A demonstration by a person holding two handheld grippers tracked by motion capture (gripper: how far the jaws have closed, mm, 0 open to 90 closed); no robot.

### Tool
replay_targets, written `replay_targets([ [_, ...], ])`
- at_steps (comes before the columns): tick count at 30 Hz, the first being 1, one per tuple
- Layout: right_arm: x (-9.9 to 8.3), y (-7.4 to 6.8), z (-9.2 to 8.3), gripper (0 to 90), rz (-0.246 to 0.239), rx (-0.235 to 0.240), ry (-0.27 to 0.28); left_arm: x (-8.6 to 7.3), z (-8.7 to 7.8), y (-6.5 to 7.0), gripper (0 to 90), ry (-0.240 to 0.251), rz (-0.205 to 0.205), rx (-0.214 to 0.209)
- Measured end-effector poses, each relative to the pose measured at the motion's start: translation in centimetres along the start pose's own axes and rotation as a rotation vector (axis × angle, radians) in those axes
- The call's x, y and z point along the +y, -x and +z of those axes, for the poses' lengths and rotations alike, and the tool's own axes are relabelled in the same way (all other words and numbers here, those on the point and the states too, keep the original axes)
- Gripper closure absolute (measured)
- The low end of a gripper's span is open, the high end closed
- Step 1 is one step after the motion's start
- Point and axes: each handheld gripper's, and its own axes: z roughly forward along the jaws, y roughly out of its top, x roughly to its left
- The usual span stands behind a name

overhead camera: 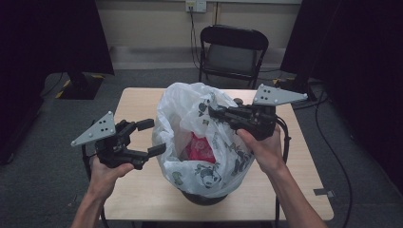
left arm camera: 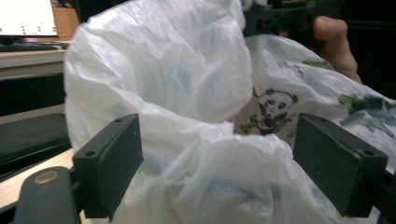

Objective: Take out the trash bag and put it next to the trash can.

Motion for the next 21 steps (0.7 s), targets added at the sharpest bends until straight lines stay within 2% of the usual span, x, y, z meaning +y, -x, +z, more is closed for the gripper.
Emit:
replay_targets([
  [1,0.0,0.1,0.0,90.0,0.005,-0.001,0.003,-0.1,0.3,0.1,15.0,-0.016,0.009,0.01],
  [3,0.0,0.2,0.2,90.0,0.01,0.002,0.004,-0.3,1.1,0.4,15.7,-0.036,0.012,-0.001],
  [4,0.0,0.1,0.3,90.0,0.009,0.002,0.001,-0.4,1.3,0.4,19.3,-0.049,0.021,0.01],
  [5,0.0,0.1,0.3,90.0,0.009,0.002,0.001,-0.4,1.3,0.4,31.0,-0.049,0.021,0.01],
  [6,0.0,0.1,0.3,90.0,0.009,0.003,0.0,-0.4,1.6,0.6,31.0,-0.066,0.037,0.027],
  [7,0.0,0.1,0.3,90.0,0.009,0.003,-0.001,-0.5,1.8,0.6,41.7,-0.081,0.052,0.041],
  [8,0.0,0.0,0.3,90.0,0.009,0.004,0.0,-0.5,1.9,0.6,48.8,-0.082,0.057,0.047],
  [10,0.0,-0.1,0.2,90.0,0.003,0.004,0.002,-0.4,1.7,0.3,76.8,-0.071,0.049,0.046],
  [12,0.1,-0.2,0.1,90.0,0.002,0.007,-0.001,-0.1,1.8,0.2,89.3,-0.064,0.051,0.062],
  [14,0.2,-0.3,0.1,90.0,-0.001,0.009,-0.002,0.6,1.9,0.1,89.7,-0.05,0.04,0.051],
  [15,0.3,-0.4,0.0,90.0,-0.004,0.01,0.001,1.1,2.0,0.1,89.9,-0.036,0.046,0.051],
  [17,0.6,-0.6,-0.1,90.0,-0.007,0.016,0.009,2.3,2.2,0.2,89.9,0.017,0.037,0.028],
  [19,1.0,-0.7,-0.1,90.0,0.001,0.051,0.021,3.9,2.4,0.6,89.9,0.062,0.044,0.019],
  [21,1.2,-1.0,0.1,89.7,0.014,0.105,0.035,5.3,2.9,1.0,90.0,0.081,0.058,0.013],
])
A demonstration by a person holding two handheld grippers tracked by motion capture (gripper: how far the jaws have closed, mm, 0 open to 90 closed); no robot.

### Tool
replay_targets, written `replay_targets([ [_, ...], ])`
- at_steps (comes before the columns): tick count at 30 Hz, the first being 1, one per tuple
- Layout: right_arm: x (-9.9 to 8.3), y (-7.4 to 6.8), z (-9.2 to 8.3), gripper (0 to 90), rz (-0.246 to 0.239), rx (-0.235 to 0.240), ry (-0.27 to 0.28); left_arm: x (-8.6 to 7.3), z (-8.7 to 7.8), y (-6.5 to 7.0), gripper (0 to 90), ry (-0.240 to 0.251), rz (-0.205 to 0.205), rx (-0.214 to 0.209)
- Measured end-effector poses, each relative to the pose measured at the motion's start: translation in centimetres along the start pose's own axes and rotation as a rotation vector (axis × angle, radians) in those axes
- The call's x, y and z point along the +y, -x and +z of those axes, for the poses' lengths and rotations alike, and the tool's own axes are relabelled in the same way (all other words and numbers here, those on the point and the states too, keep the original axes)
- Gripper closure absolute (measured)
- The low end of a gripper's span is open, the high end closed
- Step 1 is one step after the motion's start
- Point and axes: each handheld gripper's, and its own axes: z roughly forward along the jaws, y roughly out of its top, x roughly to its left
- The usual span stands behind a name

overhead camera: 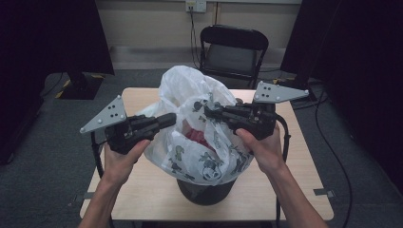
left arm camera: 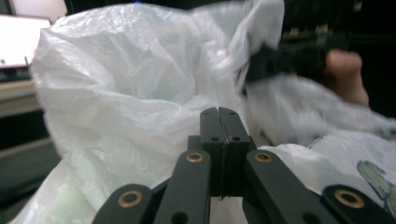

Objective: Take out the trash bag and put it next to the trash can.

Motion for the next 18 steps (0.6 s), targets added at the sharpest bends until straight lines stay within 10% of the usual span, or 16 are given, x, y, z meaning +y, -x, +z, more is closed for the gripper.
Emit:
replay_targets([
  [5,-0.1,-0.7,1.2,72.8,0.03,0.092,-0.008,1.6,1.9,0.7,90.0,0.013,0.016,-0.028],
  [11,-0.2,-0.8,2.2,43.0,0.041,0.064,-0.064,1.7,3.4,0.1,90.0,0.027,-0.04,-0.071],
  [14,0.0,-1.0,2.9,50.8,-0.003,-0.016,-0.105,2.2,4.2,0.0,90.0,0.053,-0.064,-0.121],
  [18,0.2,-0.7,2.9,85.0,-0.016,-0.041,-0.113,2.4,4.1,0.4,88.1,0.052,-0.034,-0.116],
])
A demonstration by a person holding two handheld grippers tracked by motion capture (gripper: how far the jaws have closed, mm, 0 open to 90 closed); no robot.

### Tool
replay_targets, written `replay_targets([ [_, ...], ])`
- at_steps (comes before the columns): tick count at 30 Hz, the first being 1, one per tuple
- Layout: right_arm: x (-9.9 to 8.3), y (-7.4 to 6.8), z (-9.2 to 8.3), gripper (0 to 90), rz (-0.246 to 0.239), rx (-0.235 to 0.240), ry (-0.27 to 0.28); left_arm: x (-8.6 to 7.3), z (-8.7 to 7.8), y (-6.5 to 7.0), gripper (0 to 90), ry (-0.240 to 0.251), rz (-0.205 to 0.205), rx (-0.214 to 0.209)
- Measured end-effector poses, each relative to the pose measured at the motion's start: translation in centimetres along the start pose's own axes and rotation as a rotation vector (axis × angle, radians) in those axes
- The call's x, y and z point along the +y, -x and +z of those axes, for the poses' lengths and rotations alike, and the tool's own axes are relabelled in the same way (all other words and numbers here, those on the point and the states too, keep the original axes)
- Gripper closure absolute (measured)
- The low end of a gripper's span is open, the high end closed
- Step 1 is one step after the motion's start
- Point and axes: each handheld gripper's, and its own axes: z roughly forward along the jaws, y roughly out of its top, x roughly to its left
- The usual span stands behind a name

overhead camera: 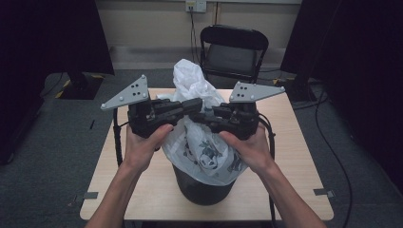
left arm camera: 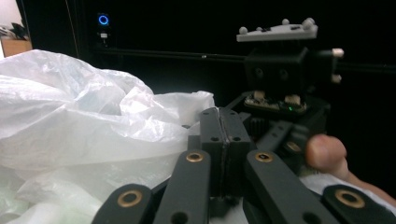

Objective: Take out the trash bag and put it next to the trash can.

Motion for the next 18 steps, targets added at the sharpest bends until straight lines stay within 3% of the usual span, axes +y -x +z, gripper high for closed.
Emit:
replay_targets([
  [2,0.1,0.1,-0.2,87.5,0.003,-0.008,0.005,0.1,-0.3,0.1,58.3,0.015,0.005,0.015],
  [3,0.3,0.5,-0.6,88.5,0.006,-0.02,0.016,0.4,-1.0,0.4,45.0,0.024,0.034,0.06],
  [6,1.0,0.8,-1.4,88.7,0.014,-0.029,0.043,0.5,-1.5,0.4,17.2,-0.001,0.06,0.097],
  [7,1.2,0.8,-1.7,88.7,0.015,-0.027,0.053,0.4,-1.5,0.2,13.7,-0.011,0.06,0.092],
  [11,2.5,0.5,-2.1,88.8,0.004,-0.009,0.09,-0.2,-0.1,-0.1,13.9,-0.06,0.035,0.099],
  [14,3.0,0.0,-1.7,88.8,-0.011,-0.003,0.102,-0.3,1.0,0.1,8.8,-0.065,0.03,0.083],
  [15,3.2,-0.1,-1.6,88.8,-0.011,-0.001,0.106,-0.5,2.3,0.5,2.9,-0.093,0.052,0.061],
  [16,3.3,-0.3,-1.5,88.8,-0.014,-0.001,0.112,-0.5,2.3,0.5,0.0,-0.093,0.052,0.061],
  [17,3.4,-0.4,-1.5,88.8,-0.01,0.008,0.121,-0.8,3.3,1.2,0.0,-0.148,0.093,0.085],
  [18,3.5,-0.4,-1.6,88.9,-0.007,0.017,0.126,-0.9,3.6,1.3,0.3,-0.178,0.102,0.099],
])
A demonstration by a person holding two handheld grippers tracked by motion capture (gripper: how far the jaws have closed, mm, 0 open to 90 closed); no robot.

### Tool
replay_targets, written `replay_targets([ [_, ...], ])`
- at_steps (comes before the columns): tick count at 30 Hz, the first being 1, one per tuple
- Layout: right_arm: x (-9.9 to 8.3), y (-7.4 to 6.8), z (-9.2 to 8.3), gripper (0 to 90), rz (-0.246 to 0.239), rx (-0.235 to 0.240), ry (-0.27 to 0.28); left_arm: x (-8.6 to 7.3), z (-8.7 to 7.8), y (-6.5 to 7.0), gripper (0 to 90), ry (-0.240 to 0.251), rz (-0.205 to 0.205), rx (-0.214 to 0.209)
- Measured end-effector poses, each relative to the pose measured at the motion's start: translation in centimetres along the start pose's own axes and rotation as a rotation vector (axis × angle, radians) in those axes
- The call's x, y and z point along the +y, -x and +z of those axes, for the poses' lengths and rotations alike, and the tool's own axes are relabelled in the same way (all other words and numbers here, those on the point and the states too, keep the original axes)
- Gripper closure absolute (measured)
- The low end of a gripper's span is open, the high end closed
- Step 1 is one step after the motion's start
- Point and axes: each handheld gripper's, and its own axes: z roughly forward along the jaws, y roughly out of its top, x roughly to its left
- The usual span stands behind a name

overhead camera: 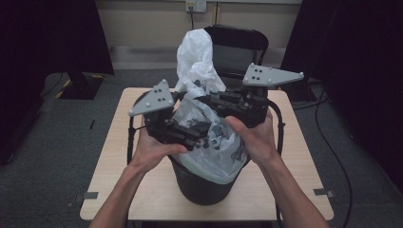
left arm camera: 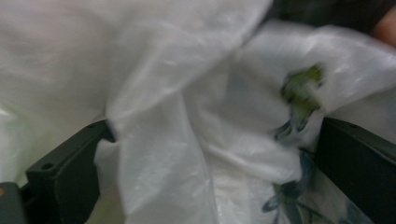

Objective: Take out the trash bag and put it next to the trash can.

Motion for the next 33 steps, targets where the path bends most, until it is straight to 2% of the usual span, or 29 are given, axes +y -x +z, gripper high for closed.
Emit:
replay_targets([
  [1,0.1,-0.1,-0.1,88.9,0.001,0.006,0.004,0.0,0.2,0.1,6.2,-0.011,0.0,0.004],
  [2,0.2,-0.1,-0.1,88.8,-0.002,0.006,0.003,0.0,0.2,0.1,22.4,-0.011,0.0,0.004],
  [3,0.3,-0.2,-0.3,88.8,-0.004,0.0,0.003,0.0,0.1,0.2,37.1,-0.038,0.016,0.003],
  [4,0.3,-0.2,-0.5,88.7,-0.003,0.003,0.003,0.0,0.0,0.2,50.2,-0.042,0.03,0.007],
  [5,0.3,-0.2,-0.7,88.2,-0.004,0.004,0.001,0.0,-0.2,0.1,67.3,-0.041,0.034,-0.006],
  [6,0.3,-0.2,-1.0,85.0,0.001,0.012,-0.001,-0.1,-0.3,0.0,80.2,-0.036,0.025,-0.013],
  [7,0.4,-0.1,-1.3,75.8,0.007,0.015,0.002,-0.1,-0.4,-0.2,87.8,-0.035,0.02,-0.012],
  [9,0.4,-0.3,-1.8,50.1,-0.001,-0.033,0.01,-0.1,-0.7,-0.5,89.2,-0.015,0.004,-0.026],
  [10,0.4,-0.3,-2.1,41.0,0.001,-0.043,0.014,-0.1,-0.7,-0.5,89.4,-0.015,0.004,-0.026],
  [11,0.4,-0.3,-2.5,34.7,0.0,-0.047,0.013,-0.1,-1.1,-0.9,89.5,-0.002,-0.006,-0.032],
  [14,0.2,-0.2,-3.7,19.2,-0.028,-0.098,0.028,0.2,-1.8,-1.4,89.5,0.022,-0.024,-0.025],
  [18,-0.5,0.2,-4.6,14.5,-0.04,-0.104,0.025,0.9,-2.7,-2.1,89.5,0.051,-0.049,-0.019],
  [20,-1.0,0.4,-4.2,13.2,-0.055,-0.098,0.004,1.3,-2.9,-2.5,89.5,0.07,-0.059,-0.021],
  [22,-1.6,0.5,-3.5,13.0,-0.095,-0.1,-0.028,1.7,-2.8,-2.6,89.5,0.097,-0.091,-0.055],
  [23,-1.7,0.7,-3.0,12.5,-0.096,-0.097,-0.046,1.9,-2.8,-2.6,89.5,0.101,-0.095,-0.061],
  [25,-1.9,1.1,-2.0,8.9,-0.081,-0.103,-0.064,2.3,-2.5,-2.4,89.5,0.109,-0.094,-0.075],
  [28,-2.2,1.7,-0.4,6.7,-0.086,-0.11,-0.102,2.8,-2.2,-2.2,89.6,0.122,-0.083,-0.093],
  [30,-2.3,2.3,0.3,3.3,-0.067,-0.086,-0.112,3.1,-2.1,-2.1,89.6,0.13,-0.069,-0.107],
  [33,-2.5,3.0,1.2,0.0,-0.037,-0.046,-0.1,3.4,-1.7,-2.0,89.6,0.148,-0.072,-0.113],
])
